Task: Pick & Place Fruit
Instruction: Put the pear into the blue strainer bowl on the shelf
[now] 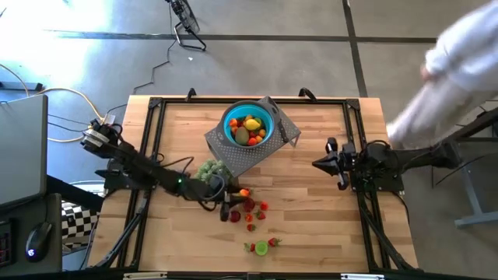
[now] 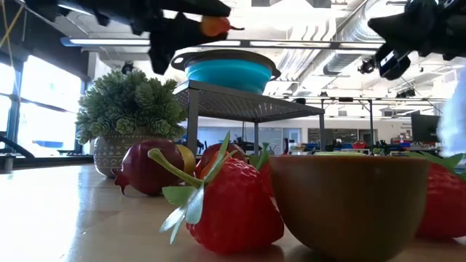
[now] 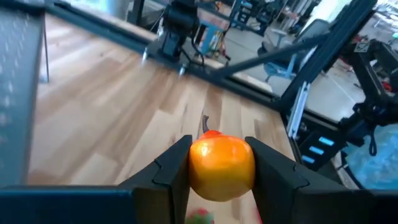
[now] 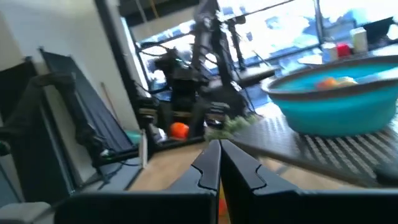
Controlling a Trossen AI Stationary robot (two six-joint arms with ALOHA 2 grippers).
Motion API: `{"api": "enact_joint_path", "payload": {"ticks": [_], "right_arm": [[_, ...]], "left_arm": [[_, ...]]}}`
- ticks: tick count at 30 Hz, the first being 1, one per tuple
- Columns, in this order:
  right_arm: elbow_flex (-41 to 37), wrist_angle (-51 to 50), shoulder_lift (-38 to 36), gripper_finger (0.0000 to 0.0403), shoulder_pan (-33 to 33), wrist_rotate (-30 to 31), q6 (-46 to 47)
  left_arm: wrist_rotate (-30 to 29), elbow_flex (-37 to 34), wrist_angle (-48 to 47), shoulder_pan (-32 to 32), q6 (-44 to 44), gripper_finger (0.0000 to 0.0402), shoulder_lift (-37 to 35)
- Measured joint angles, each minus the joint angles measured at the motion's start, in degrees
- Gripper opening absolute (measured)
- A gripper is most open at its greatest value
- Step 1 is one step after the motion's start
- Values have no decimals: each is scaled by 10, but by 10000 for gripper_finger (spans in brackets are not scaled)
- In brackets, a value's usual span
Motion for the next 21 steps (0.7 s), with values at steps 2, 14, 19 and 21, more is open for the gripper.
{"api": "enact_joint_path", "payload": {"ticks": [2,14,19,21], "right_arm": [[0,42,36,2,13,1,-14],[0,292,268,3,76,29,-93],[0,362,341,3,86,47,-110],[3,387,367,3,90,48,-123]], "left_arm": [[13,0,11,13,11,133,0],[25,0,17,42,9,133,0],[25,0,17,42,9,133,0],[25,0,17,42,8,133,0]]}}
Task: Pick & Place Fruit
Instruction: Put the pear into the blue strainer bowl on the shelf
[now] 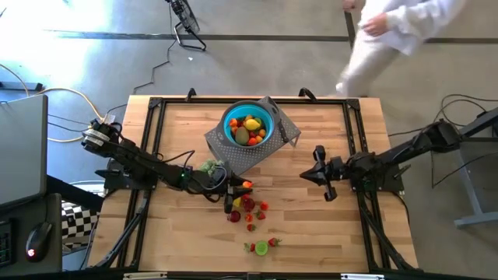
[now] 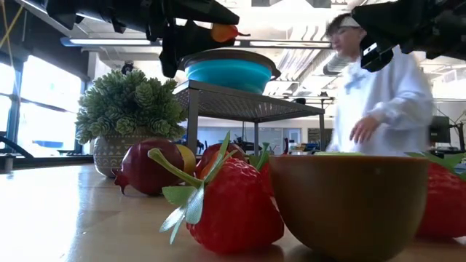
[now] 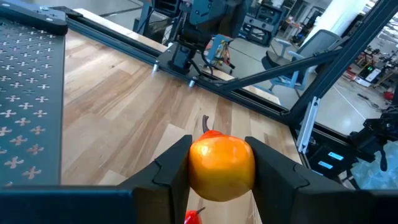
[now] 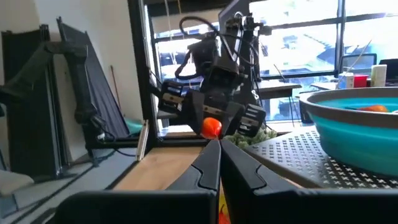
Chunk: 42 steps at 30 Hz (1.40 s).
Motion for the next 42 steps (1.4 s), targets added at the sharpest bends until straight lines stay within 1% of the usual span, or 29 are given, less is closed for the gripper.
{"api": "enact_joint_path", "payload": {"ticks": [4,9,14,19,21,24,28,31,34,36,38,42], "right_arm": [[40,-1,50,2,7,-1,-19],[113,-38,128,2,18,-2,-70],[170,-46,202,2,20,-3,-99],[211,-45,260,3,20,20,-108],[223,-45,279,9,20,20,-116],[239,-45,302,40,20,20,-136],[258,-45,330,114,20,20,-145],[273,-44,351,172,20,43,-163],[288,-45,372,210,20,57,-177],[299,-42,385,222,19,60,-183],[308,-37,398,225,19,60,-184],[320,-36,408,211,18,60,-186]], "left_arm": [[0,0,0,0,-1,133,0],[0,0,0,0,-9,133,0],[0,0,20,0,-9,133,0],[0,0,23,0,-9,133,0],[5,0,24,0,-9,133,0],[16,0,24,0,-10,133,0],[16,0,24,0,-10,133,0],[16,0,24,0,-10,133,0],[16,0,24,0,-10,133,0],[17,0,24,0,-10,133,0],[17,0,24,0,-10,133,0],[17,0,24,0,-10,133,0]]}}
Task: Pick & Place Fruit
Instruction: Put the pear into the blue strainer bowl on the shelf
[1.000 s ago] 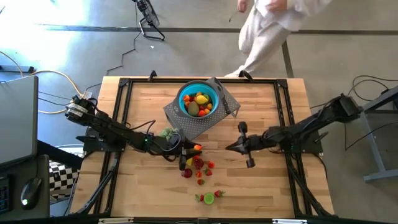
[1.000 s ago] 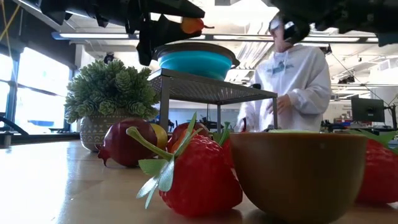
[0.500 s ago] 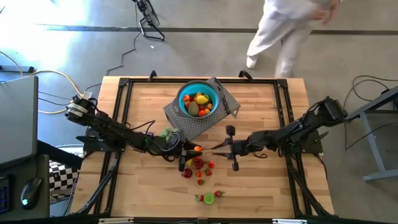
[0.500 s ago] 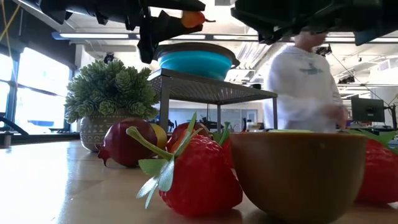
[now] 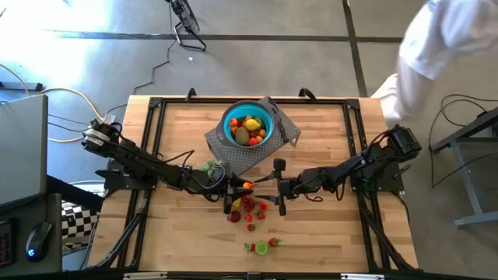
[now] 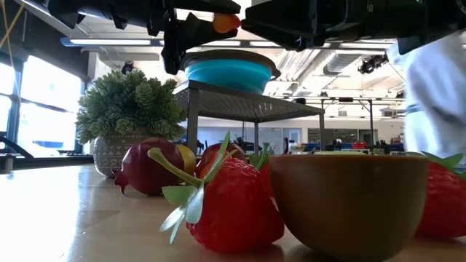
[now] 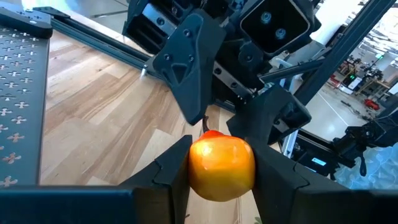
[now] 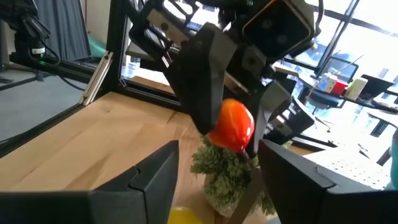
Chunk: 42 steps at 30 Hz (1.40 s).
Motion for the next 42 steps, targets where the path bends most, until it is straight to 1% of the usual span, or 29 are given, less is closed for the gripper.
{"api": "enact_joint_path", "payload": {"ticks": [3,9,14,20,27,31,42], "right_arm": [[1,0,0,190,0,0,-5],[1,-9,0,134,0,0,-7],[1,-12,0,90,0,25,-6],[1,-10,0,53,0,29,-5],[1,-3,0,28,0,26,-4],[1,-4,0,7,0,21,-4],[1,-4,0,4,0,13,-4]], "left_arm": [[0,0,0,0,0,133,0],[0,0,0,0,0,133,0],[0,0,0,0,0,133,0],[10,0,0,0,0,133,0],[12,0,0,0,0,133,0],[13,0,0,0,0,133,0],[12,0,0,0,3,134,0]]}}
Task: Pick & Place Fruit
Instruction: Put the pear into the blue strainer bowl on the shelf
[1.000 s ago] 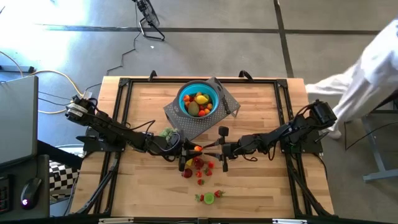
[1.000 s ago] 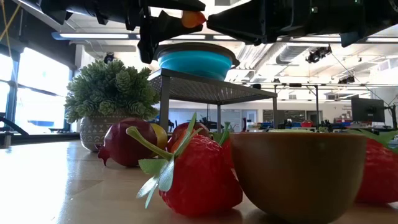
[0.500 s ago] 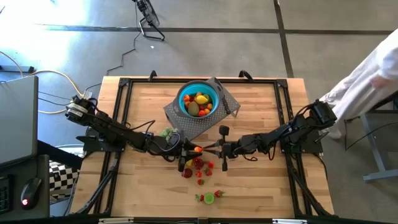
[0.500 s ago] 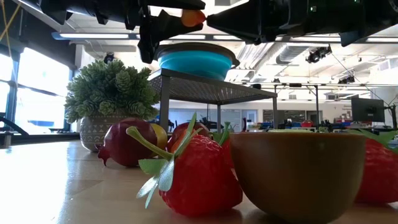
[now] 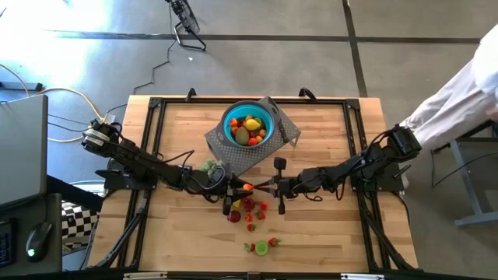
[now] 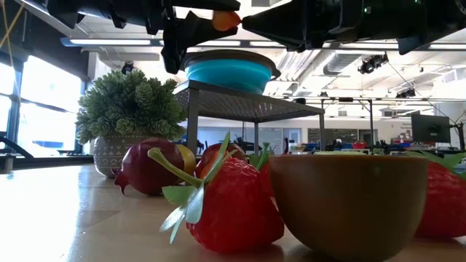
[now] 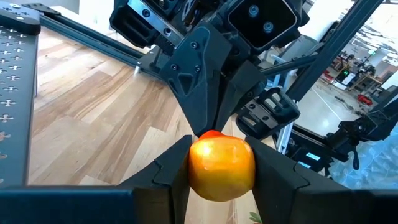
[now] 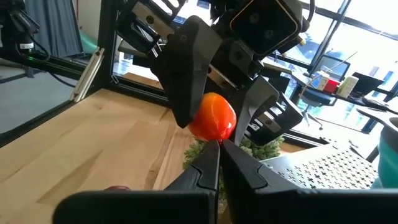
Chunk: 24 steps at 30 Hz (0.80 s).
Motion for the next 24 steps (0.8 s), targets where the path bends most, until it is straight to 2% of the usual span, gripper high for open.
{"api": "enact_joint_path", "payload": {"ticks": [5,13,20,24], "right_arm": [[0,-1,0,3,0,-1,0],[0,-1,0,3,0,-7,0],[0,-1,0,3,0,-4,0],[0,0,-9,3,0,2,0]], "left_arm": [[3,0,0,7,-2,144,0],[2,0,0,7,14,210,-5],[3,0,-5,7,78,218,-70],[3,0,-51,7,111,218,-121]]}}
